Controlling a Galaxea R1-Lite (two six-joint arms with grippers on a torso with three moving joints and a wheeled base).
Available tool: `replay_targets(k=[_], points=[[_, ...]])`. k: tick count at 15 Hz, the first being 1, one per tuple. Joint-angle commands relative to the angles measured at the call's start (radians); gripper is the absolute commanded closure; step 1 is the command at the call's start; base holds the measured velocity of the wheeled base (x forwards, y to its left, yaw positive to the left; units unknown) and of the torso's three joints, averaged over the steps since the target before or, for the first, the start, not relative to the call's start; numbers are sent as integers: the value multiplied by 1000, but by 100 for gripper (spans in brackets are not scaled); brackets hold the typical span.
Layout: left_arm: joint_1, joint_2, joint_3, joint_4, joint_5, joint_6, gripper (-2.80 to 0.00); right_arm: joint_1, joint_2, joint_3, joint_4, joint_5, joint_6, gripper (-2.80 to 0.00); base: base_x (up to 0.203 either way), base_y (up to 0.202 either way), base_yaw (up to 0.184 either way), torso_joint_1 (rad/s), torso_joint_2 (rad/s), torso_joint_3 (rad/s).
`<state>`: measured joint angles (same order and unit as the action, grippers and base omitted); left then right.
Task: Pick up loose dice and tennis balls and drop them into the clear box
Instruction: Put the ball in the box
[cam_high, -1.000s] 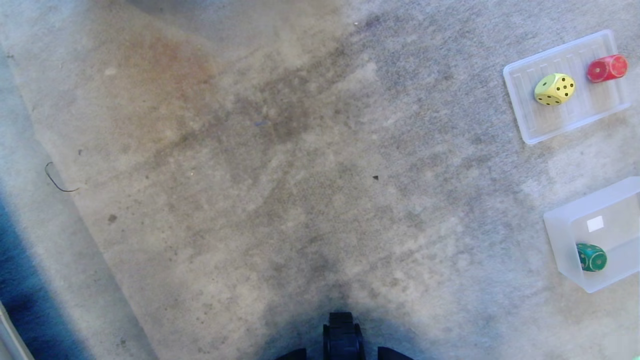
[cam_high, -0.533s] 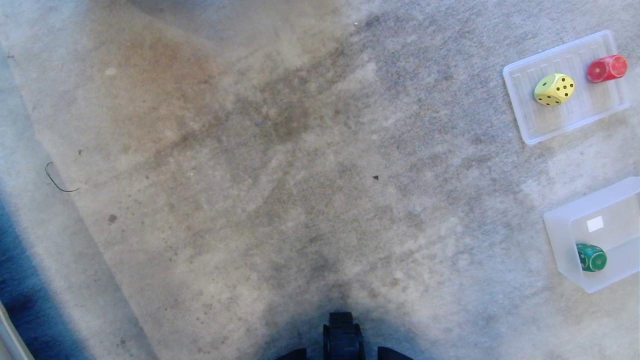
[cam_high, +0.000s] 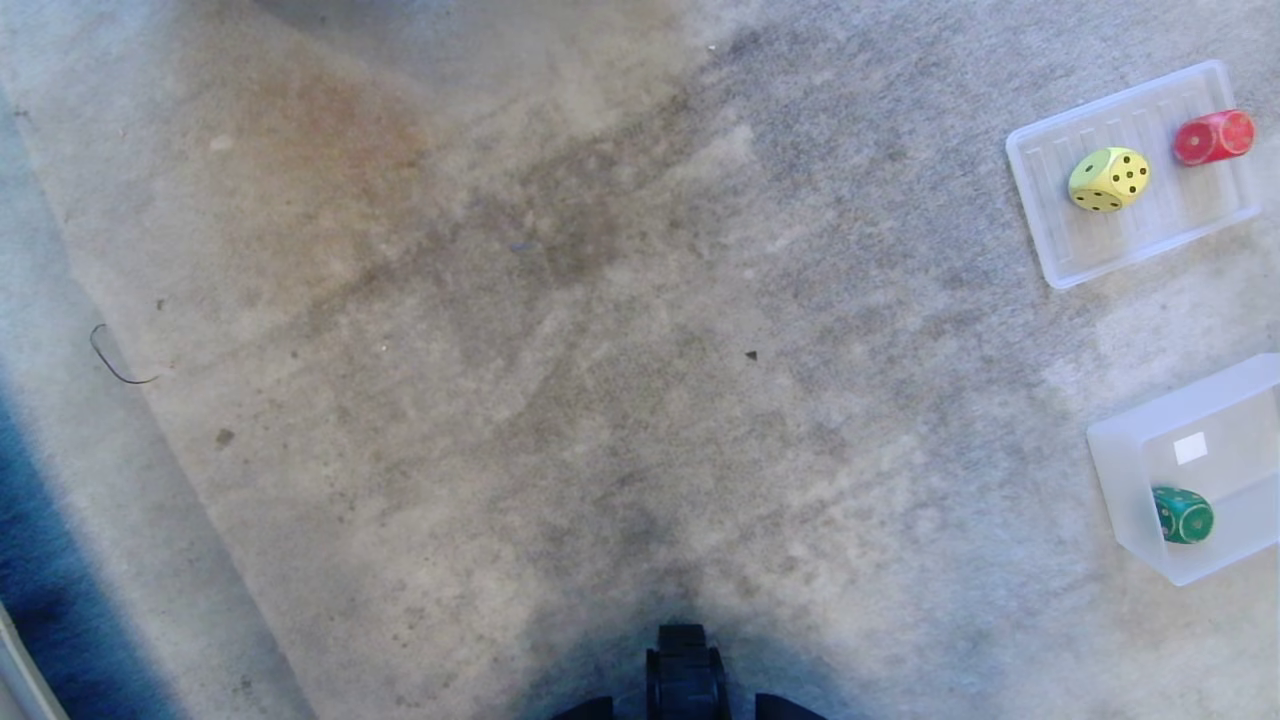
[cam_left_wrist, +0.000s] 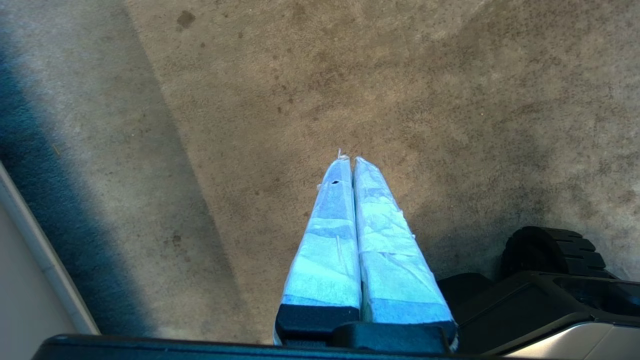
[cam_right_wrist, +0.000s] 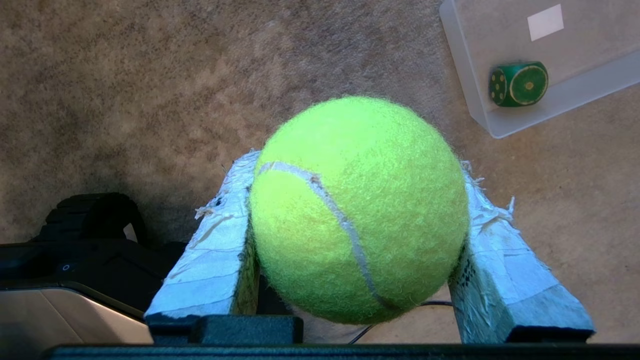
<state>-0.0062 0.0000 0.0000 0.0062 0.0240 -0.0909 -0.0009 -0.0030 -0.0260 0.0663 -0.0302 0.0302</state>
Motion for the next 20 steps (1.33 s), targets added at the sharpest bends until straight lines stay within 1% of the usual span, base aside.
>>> replay_targets(k=[1, 2, 6, 16, 20], points=[[0, 0, 0, 0, -4, 8, 0, -1, 3, 0, 1, 0, 0, 0, 0, 0, 0, 0, 0, 0], [0, 0, 0, 0, 1, -1, 0, -1, 3, 0, 1, 0, 0, 0, 0, 0, 0, 0, 0, 0], [0, 0, 0, 1, 13, -3, 0, 0, 3, 0, 1, 0, 0, 0, 0, 0, 0, 0, 0, 0], [0, 0, 0, 0, 10, 3, 0, 1, 3, -2, 3, 0, 0, 0, 0, 0, 0, 0, 0, 0], [0, 0, 0, 0, 11, 0, 0, 1, 3, -2, 3, 0, 0, 0, 3, 6, -132, 3, 3, 2]])
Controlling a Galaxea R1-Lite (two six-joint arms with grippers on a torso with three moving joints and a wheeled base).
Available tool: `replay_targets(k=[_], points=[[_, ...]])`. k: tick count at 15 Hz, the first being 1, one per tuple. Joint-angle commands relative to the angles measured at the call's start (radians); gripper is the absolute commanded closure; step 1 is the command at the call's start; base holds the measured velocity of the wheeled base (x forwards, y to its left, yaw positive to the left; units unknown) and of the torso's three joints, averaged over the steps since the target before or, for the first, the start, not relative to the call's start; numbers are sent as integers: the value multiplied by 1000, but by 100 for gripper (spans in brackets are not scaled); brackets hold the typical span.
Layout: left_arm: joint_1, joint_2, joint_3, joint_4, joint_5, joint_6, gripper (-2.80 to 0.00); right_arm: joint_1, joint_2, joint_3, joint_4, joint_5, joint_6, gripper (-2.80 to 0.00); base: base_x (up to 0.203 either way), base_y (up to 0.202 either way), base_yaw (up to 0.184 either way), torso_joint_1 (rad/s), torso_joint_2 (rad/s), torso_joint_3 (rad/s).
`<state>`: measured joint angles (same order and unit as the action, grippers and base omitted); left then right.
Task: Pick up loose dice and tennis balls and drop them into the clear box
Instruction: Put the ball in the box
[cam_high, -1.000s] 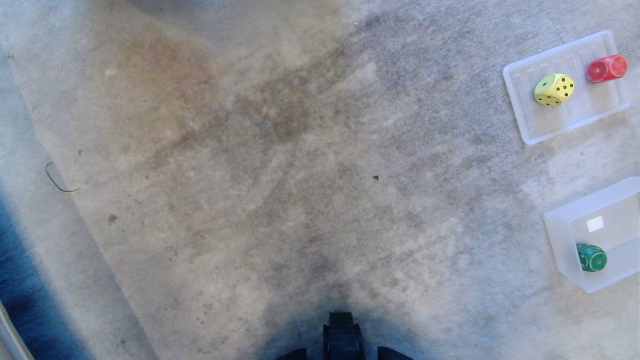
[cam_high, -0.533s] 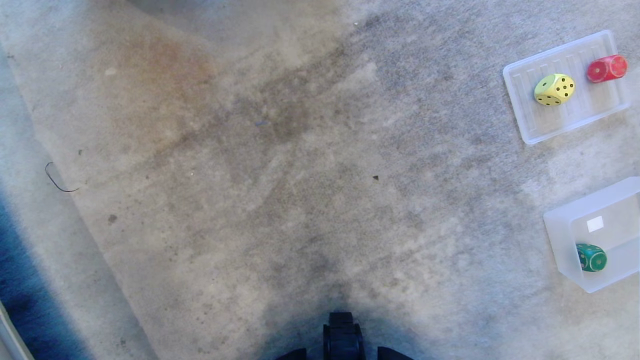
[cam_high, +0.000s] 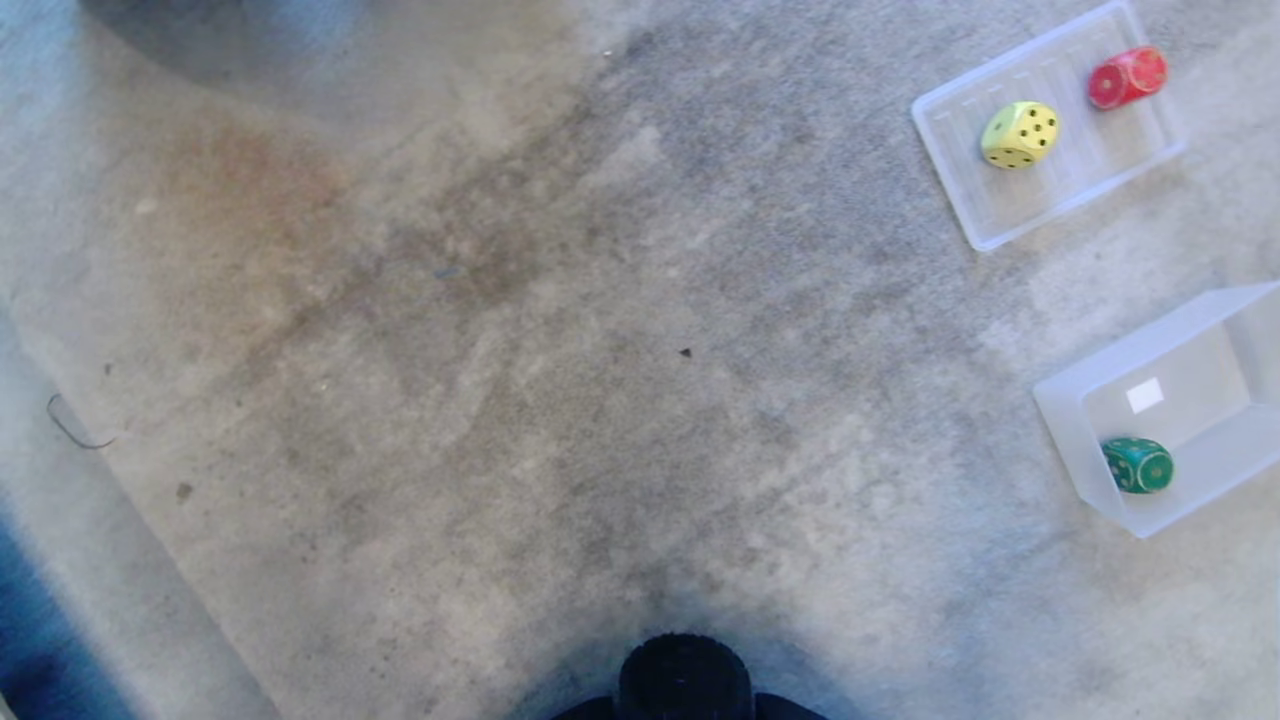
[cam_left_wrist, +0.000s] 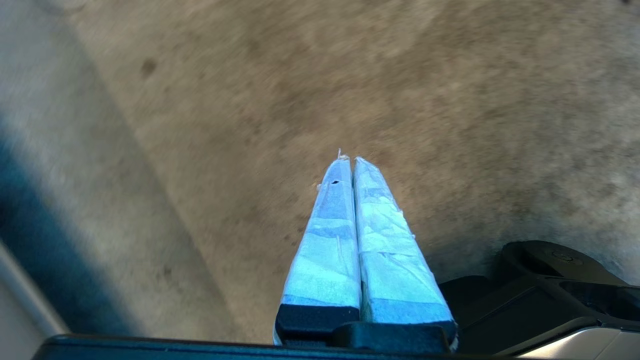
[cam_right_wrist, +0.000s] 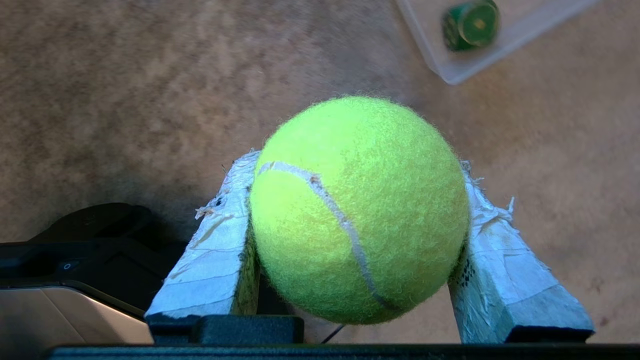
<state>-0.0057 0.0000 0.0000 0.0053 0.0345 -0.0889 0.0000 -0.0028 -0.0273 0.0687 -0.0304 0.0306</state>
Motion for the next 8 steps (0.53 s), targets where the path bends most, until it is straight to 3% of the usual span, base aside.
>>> replay_targets(k=[1, 5, 8], points=[[0, 0, 0, 1, 1, -2, 0, 0, 3, 0, 0, 0, 0, 0, 2, 12, -165, 2, -1, -1], [0, 0, 0, 1, -1, 1, 0, 0, 3, 0, 0, 0, 0, 0, 0, 11, -145, 3, 0, 3], [0, 0, 0, 1, -1, 1, 0, 0, 3, 0, 0, 0, 0, 0, 1, 1, -21, 1, 1, 0]])
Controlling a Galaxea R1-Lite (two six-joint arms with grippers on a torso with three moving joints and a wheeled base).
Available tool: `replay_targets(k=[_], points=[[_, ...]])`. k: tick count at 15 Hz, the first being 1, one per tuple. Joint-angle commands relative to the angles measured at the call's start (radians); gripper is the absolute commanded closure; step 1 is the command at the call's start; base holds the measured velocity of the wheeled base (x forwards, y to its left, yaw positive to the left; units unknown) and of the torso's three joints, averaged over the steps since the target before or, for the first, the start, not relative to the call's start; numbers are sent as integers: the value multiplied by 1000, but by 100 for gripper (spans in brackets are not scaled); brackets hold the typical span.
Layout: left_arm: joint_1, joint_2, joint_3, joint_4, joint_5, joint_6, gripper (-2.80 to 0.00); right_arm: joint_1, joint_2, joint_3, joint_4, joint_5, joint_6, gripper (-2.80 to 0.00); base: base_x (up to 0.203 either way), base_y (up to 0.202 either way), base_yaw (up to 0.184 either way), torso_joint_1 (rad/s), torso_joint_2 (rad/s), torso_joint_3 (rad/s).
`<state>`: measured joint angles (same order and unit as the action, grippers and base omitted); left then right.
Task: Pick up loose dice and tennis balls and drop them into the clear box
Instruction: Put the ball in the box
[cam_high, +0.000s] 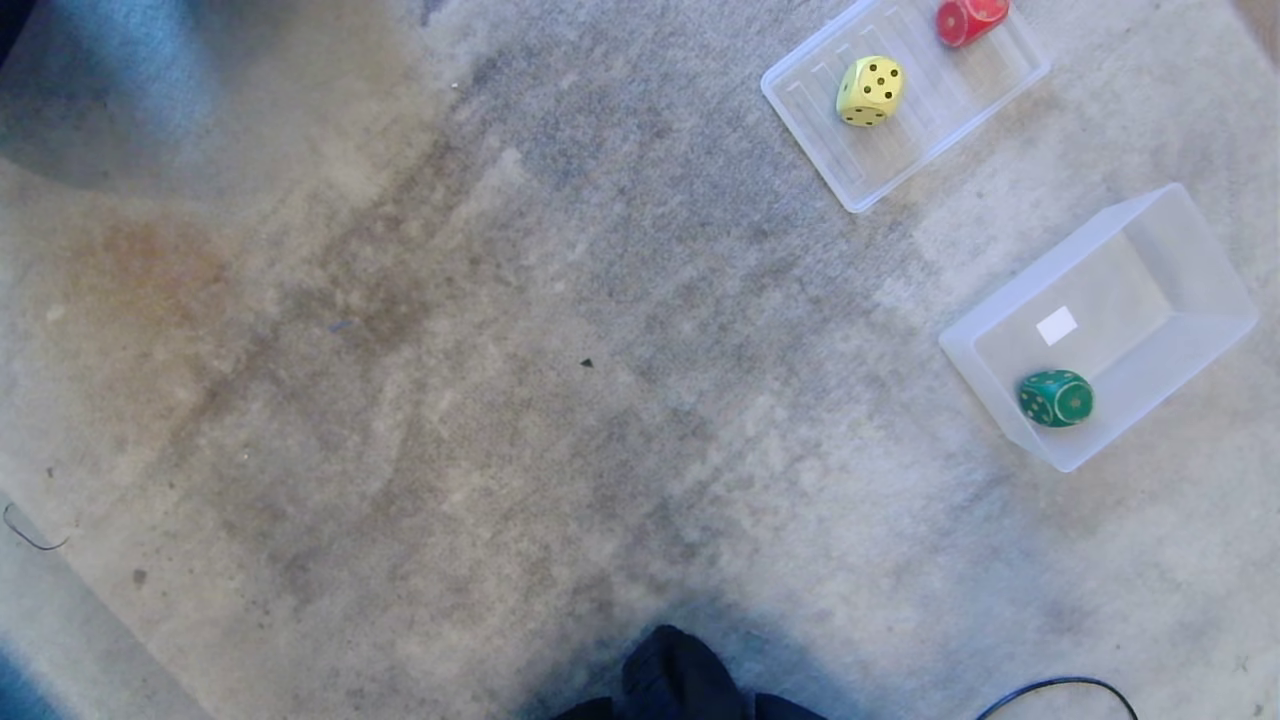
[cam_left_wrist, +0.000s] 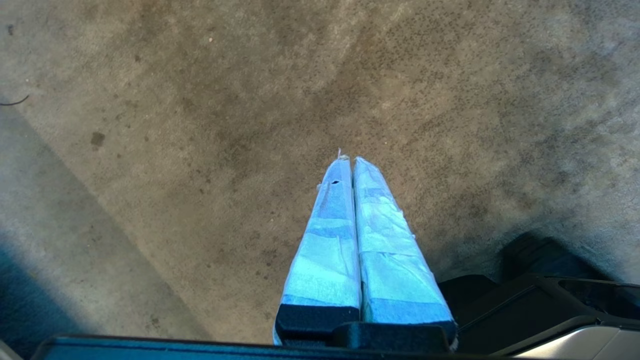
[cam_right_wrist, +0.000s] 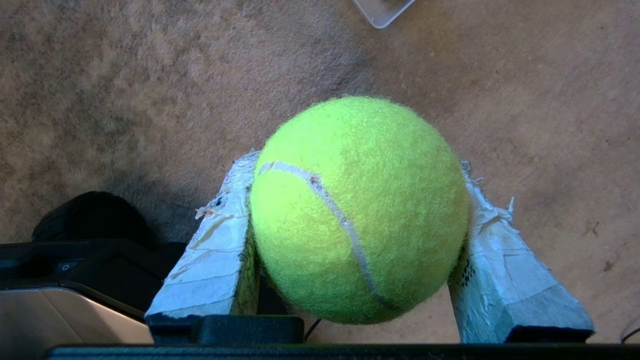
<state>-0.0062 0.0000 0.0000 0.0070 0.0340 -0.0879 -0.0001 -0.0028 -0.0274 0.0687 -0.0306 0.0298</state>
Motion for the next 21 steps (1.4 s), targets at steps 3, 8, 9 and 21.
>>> replay_targets(k=[3, 8, 9, 21], points=[[0, 0, 0, 0, 3, -6, 0, 0, 3, 0, 0, 0, 0, 0, 0, 0, 0, 0, 0, 0], [0, 0, 0, 1, -2, 4, 0, 0, 3, 0, -1, 0, 1, 0, 0, 0, 0, 0, 0, 0], [0, 0, 0, 0, -2, 5, 0, 0, 3, 0, 0, 0, 1, 0, 0, 0, 0, 0, 0, 0], [0, 0, 0, -1, 3, -6, 0, 0, 3, 0, 0, 0, 1, 0, 0, 0, 0, 0, 0, 0]])
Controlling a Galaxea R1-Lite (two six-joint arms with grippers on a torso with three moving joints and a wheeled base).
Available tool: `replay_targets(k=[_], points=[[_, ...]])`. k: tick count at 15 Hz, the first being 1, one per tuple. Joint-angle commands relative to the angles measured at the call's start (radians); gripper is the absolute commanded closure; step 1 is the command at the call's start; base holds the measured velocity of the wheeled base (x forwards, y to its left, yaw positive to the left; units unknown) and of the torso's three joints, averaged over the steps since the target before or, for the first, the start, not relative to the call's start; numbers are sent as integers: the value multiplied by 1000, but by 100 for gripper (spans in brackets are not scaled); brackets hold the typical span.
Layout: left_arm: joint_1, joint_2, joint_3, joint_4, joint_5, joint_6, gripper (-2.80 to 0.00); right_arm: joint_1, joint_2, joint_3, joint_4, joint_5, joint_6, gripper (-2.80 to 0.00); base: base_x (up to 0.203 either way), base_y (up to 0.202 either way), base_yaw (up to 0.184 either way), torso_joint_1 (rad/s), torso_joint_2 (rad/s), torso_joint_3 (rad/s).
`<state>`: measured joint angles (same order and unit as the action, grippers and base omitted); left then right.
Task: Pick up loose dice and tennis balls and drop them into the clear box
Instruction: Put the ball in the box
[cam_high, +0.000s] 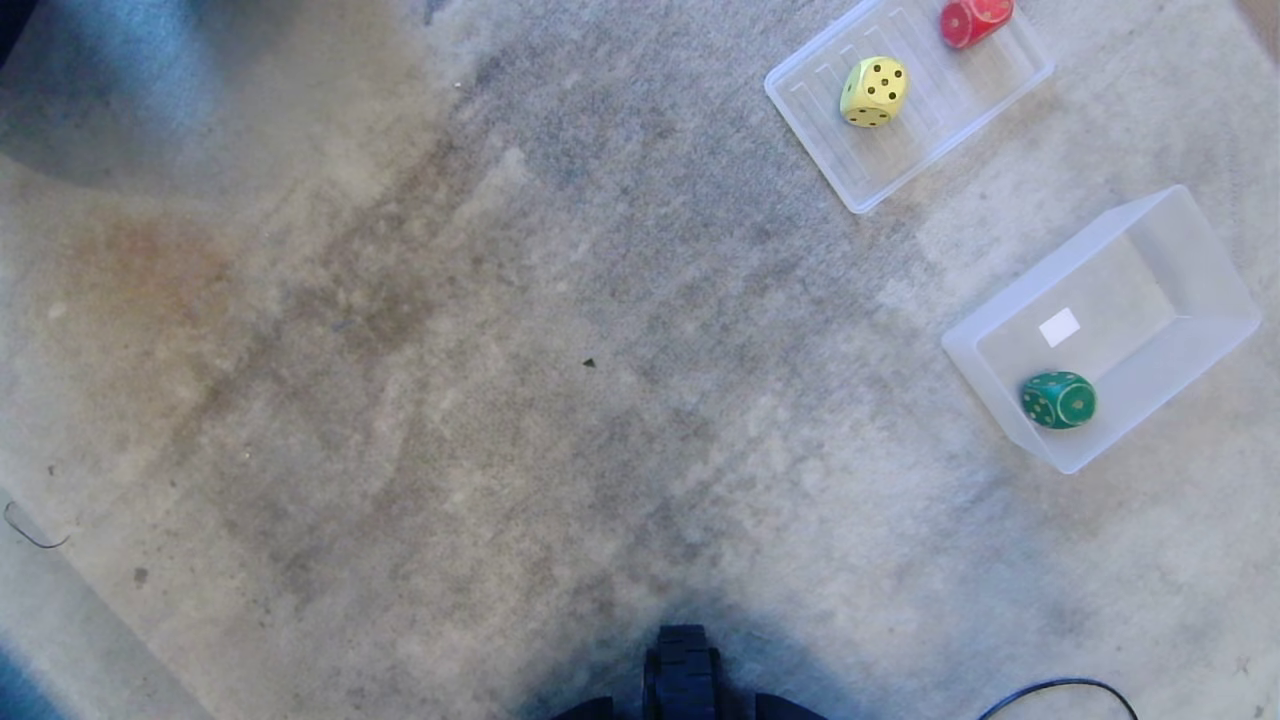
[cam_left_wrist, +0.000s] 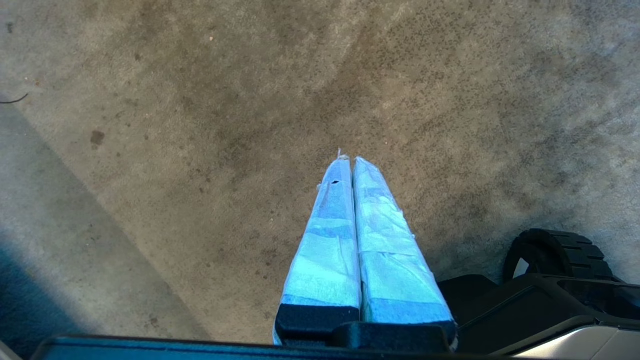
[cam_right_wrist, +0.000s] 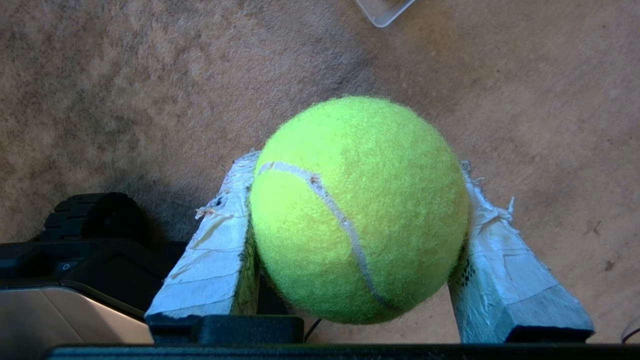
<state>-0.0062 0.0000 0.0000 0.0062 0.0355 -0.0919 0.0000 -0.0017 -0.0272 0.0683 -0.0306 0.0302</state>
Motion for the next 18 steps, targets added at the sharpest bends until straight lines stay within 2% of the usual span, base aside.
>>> replay_targets(k=[1, 4, 6, 10, 13, 18], points=[[0, 0, 0, 0, 1, -2, 0, 0, 2, 0, 0, 0, 0, 0, 0, 0, 0, 0, 0, 0], [0, 0, 0, 0, 1, -2, 0, 0, 2, 0, 2, 3, -29, 0, 0, 0, 0, 0, 0, 0], [0, 0, 0, 0, 1, -2, 0, -2, 38, -35, 3, -7, -12, 0, 0, 0, 0, 0, 0, 0], [0, 0, 0, 0, 1, -2, 0, -4, 447, -224, -36, -63, 74, 0, 0, 0, 0, 0, 0, 0], [0, 0, 0, 0, 1, -2, 0, -22, 824, -304, -266, -133, 108, 0, 0, 0, 0, 0, 0, 0], [0, 0, 0, 0, 1, -2, 0, -53, 1445, -406, -801, -252, 174, 0, 0, 0, 0, 0, 0, 0]])
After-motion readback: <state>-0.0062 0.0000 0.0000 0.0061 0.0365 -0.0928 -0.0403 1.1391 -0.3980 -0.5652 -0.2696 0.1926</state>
